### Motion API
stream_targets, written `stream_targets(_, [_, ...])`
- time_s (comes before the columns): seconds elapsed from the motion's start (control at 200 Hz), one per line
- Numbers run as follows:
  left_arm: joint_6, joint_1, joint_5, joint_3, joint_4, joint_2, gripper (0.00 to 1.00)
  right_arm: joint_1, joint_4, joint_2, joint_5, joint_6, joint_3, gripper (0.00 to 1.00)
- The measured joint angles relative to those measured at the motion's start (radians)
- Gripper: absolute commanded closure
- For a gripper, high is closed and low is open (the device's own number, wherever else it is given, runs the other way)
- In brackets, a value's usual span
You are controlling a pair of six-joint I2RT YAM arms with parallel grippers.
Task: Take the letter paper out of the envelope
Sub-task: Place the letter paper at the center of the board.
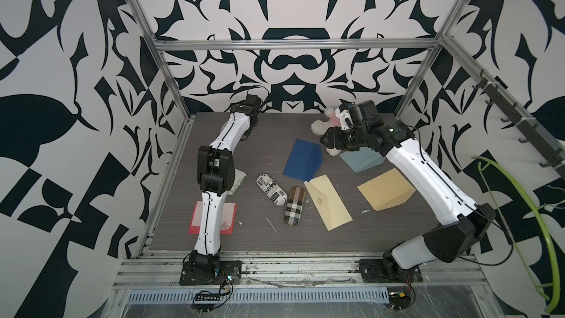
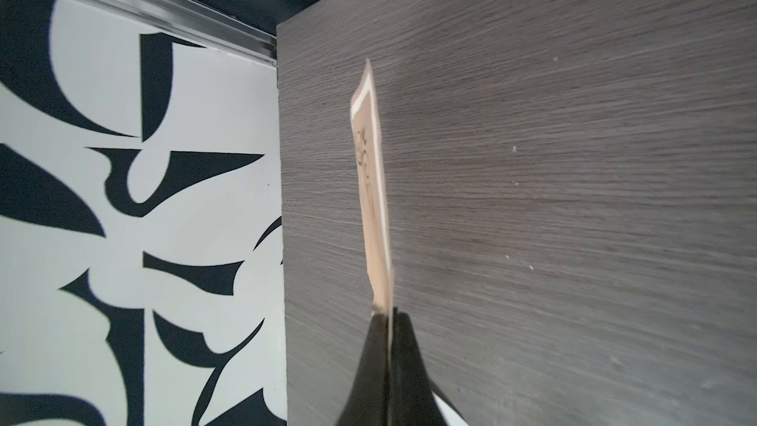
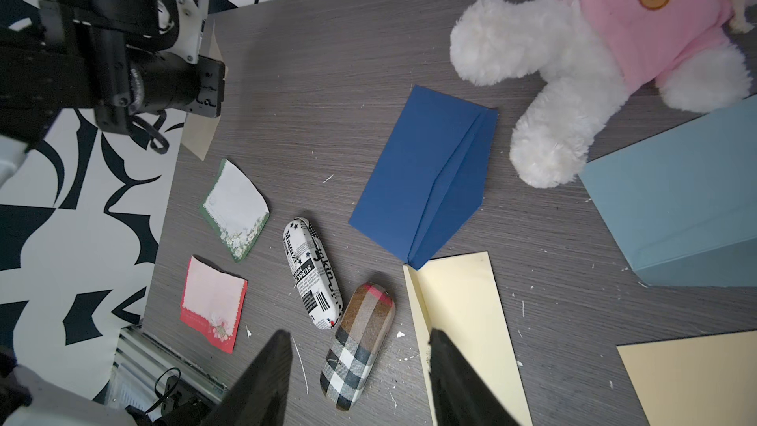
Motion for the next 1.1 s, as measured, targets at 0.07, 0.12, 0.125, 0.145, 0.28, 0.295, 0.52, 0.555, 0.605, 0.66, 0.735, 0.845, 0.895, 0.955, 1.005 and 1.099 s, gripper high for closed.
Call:
stream_targets(0.07, [0.006, 0.021, 0.048, 0.015, 0.024, 0.038, 1.00, 0.000, -0.004, 0.001, -0.001, -0.004, 0.000, 0.44])
stream_targets(0.12, [0.005, 0.038, 0.097, 0.031, 0.036, 0.067, 1.00, 0.000, -0.008, 0.005, -0.001, -0.007, 0.002, 0.44])
stream_targets(0.125, [0.005, 0.040, 0.100, 0.032, 0.037, 0.069, 1.00, 0.000, -0.009, 0.006, -0.001, -0.007, 0.002, 0.44])
stream_targets(0.145, [0.005, 0.045, 0.121, 0.037, 0.042, 0.078, 1.00, 0.000, -0.011, 0.009, -0.001, -0.009, 0.004, 0.44])
stream_targets(0.28, [-0.002, 0.089, 0.274, 0.039, 0.060, 0.121, 1.00, 0.000, -0.022, 0.037, -0.001, -0.011, 0.019, 0.45])
stream_targets(0.295, [-0.002, 0.094, 0.290, 0.039, 0.062, 0.123, 1.00, 0.000, -0.022, 0.040, -0.001, -0.011, 0.020, 0.45])
stream_targets(0.52, [-0.003, 0.166, 0.465, 0.039, 0.100, 0.134, 1.00, 0.000, -0.031, 0.072, -0.001, -0.010, 0.021, 0.46])
stream_targets(0.555, [-0.003, 0.175, 0.480, 0.039, 0.106, 0.135, 1.00, 0.000, -0.031, 0.074, -0.001, -0.010, 0.021, 0.46])
stream_targets(0.605, [-0.002, 0.183, 0.496, 0.039, 0.113, 0.137, 1.00, 0.000, -0.031, 0.076, -0.001, -0.010, 0.021, 0.46])
stream_targets(0.66, [-0.002, 0.192, 0.509, 0.039, 0.121, 0.142, 1.00, 0.000, -0.031, 0.078, -0.001, -0.009, 0.021, 0.46])
stream_targets(0.735, [-0.003, 0.200, 0.526, 0.039, 0.127, 0.152, 1.00, 0.000, -0.031, 0.080, -0.002, -0.008, 0.021, 0.46])
stream_targets(0.845, [-0.006, 0.205, 0.549, 0.046, 0.134, 0.172, 1.00, 0.000, -0.031, 0.081, -0.002, -0.001, 0.021, 0.46])
stream_targets(0.895, [-0.008, 0.206, 0.558, 0.055, 0.137, 0.176, 0.97, 0.000, -0.031, 0.081, -0.004, 0.002, 0.021, 0.46])
stream_targets(0.955, [-0.010, 0.206, 0.570, 0.063, 0.139, 0.176, 0.89, 0.000, -0.031, 0.082, -0.005, 0.006, 0.021, 0.46])
stream_targets(1.005, [-0.018, 0.205, 0.575, 0.070, 0.142, 0.176, 0.79, 0.000, -0.031, 0.082, -0.005, 0.007, 0.021, 0.46])
stream_targets(1.099, [-0.025, 0.201, 0.583, 0.072, 0.144, 0.176, 0.66, 0.000, -0.031, 0.082, -0.005, 0.009, 0.021, 0.46])
